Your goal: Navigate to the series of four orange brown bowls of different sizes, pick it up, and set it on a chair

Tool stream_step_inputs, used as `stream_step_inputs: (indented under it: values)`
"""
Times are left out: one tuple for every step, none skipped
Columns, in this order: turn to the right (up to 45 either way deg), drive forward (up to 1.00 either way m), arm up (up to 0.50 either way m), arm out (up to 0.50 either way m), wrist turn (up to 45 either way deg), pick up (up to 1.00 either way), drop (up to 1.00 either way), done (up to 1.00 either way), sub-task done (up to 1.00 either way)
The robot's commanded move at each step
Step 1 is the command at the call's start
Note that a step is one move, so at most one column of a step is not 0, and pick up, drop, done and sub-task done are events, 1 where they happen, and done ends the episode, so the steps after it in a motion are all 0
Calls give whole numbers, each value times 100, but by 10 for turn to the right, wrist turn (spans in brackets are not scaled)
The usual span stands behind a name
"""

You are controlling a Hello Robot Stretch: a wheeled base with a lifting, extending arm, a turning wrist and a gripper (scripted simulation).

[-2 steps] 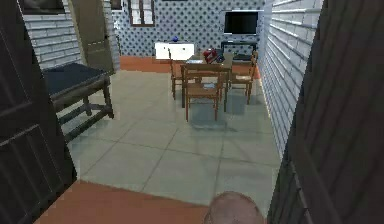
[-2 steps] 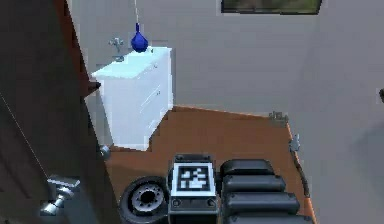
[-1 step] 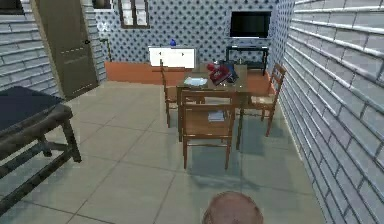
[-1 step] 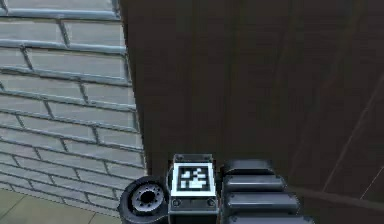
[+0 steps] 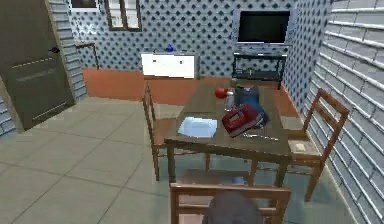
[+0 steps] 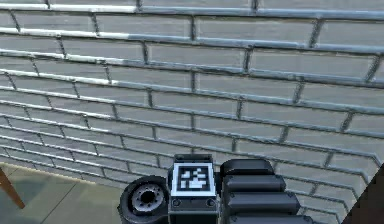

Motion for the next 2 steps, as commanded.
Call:
stream_step_inputs:
  values:
    - [60, 0, 0, 0, 0, 0, 0, 0, 0]
    - [0, 20, 0, 0, 0, 0, 0, 0, 0]
